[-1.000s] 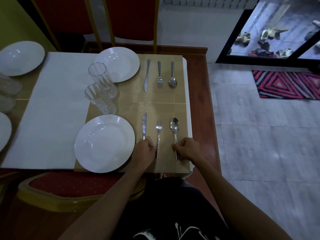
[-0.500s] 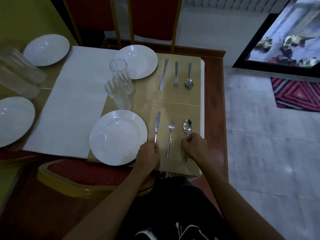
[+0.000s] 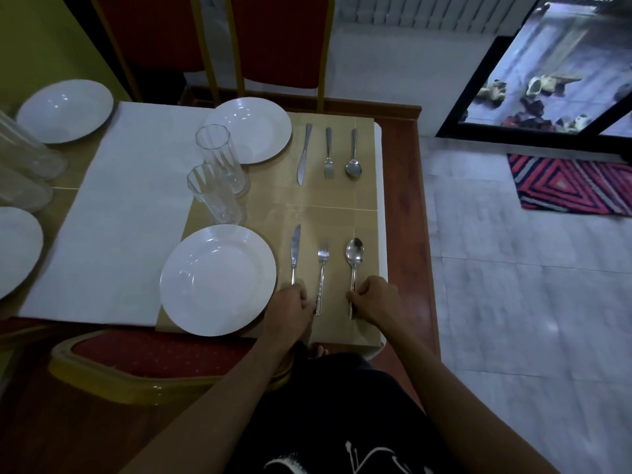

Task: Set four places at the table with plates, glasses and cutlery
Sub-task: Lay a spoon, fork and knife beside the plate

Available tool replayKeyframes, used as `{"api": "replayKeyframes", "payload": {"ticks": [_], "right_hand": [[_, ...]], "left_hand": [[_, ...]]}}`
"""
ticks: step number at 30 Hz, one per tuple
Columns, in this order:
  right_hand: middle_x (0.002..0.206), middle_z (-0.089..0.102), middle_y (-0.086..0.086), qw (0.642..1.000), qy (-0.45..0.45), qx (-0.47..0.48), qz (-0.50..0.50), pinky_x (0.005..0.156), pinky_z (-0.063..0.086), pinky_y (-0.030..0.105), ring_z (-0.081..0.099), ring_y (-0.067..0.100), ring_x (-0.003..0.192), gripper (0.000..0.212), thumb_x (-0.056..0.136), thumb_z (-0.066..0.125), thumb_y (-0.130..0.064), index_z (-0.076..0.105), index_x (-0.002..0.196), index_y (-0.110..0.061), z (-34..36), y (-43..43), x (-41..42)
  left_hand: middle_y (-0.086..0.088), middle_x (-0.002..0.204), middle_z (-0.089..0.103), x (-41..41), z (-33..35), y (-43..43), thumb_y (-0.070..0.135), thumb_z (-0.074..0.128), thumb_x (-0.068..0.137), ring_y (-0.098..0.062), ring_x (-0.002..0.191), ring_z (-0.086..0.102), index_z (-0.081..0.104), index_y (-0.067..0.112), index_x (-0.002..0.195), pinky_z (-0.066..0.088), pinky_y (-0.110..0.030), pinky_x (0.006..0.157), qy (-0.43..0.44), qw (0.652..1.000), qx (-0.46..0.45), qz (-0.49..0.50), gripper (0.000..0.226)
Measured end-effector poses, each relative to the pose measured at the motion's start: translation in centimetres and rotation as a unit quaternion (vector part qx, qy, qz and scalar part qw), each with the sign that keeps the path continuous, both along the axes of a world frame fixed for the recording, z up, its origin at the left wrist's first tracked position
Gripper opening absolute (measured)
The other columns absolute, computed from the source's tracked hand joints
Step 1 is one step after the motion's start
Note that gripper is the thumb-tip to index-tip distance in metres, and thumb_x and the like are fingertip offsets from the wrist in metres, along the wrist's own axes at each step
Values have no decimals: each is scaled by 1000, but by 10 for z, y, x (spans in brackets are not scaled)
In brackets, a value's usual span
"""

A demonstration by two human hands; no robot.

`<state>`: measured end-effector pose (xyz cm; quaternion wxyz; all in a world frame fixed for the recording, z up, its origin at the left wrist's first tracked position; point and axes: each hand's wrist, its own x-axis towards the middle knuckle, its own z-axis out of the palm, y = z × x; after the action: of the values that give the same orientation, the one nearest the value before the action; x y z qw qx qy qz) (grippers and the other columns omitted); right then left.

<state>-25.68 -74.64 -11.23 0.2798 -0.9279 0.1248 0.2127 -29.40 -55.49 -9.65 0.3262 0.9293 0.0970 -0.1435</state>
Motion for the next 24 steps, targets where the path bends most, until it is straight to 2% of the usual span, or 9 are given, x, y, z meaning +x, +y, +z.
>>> {"api": "replayKeyframes", "payload": {"ticks": [2,4,7,12,14,19,21,24], "right_hand": [[68,70,-2,1000,8,7,4,57,49,22,67,12,64,25,87,73,-34,64,76,-14,1,0,2],[70,71,0,1000,10,8,10,65,57,29,70,13,66,24,88,73,-33,65,79,-12,1,0,2],[72,71,2,1000,10,16,11,68,59,32,70,14,68,23,88,74,-30,65,82,-10,2,0,1],[79,67,1,1000,3,17,8,63,50,28,65,16,75,22,86,74,-28,60,82,-12,3,-1,0],[77,64,0,1000,8,20,14,58,43,23,63,16,74,22,86,74,-27,57,79,-14,4,-2,1],[71,62,-3,1000,8,25,14,54,40,20,59,9,65,25,86,74,-26,52,74,-18,4,-3,1],[69,62,-3,1000,6,25,12,56,44,22,59,9,64,28,86,74,-26,50,72,-19,4,-3,0],[74,69,2,999,8,34,4,70,58,35,68,17,70,27,84,75,-27,51,74,-20,2,-2,0]], "left_hand": [[0,79,62,1,0,-1,20,66,88,-13,73,60,59,16,83,56,-31,75,-4,1000,2,-9,10],[-1,81,61,1,-2,-2,20,67,88,-13,74,60,59,17,83,56,-31,77,-5,1000,5,-17,10],[-3,88,64,0,-2,-2,19,66,89,-13,80,61,62,15,87,55,-27,80,10,1000,16,-13,6],[-3,91,65,-1,-3,-1,13,60,91,-13,81,60,64,13,87,51,-24,76,4,999,43,4,6],[-4,93,65,-1,-3,-1,11,57,92,-14,82,60,65,12,89,50,-24,75,1,999,49,9,8],[-5,94,66,-3,-5,-1,12,53,94,-12,78,56,65,11,92,48,-21,72,-2,998,62,9,11],[-6,96,66,-4,-6,-1,12,52,95,-11,77,55,64,11,95,47,-20,71,-7,997,72,3,12],[-7,103,66,-5,-5,-1,15,52,97,-11,81,56,64,10,105,45,-18,73,-14,996,85,-13,15]]}}
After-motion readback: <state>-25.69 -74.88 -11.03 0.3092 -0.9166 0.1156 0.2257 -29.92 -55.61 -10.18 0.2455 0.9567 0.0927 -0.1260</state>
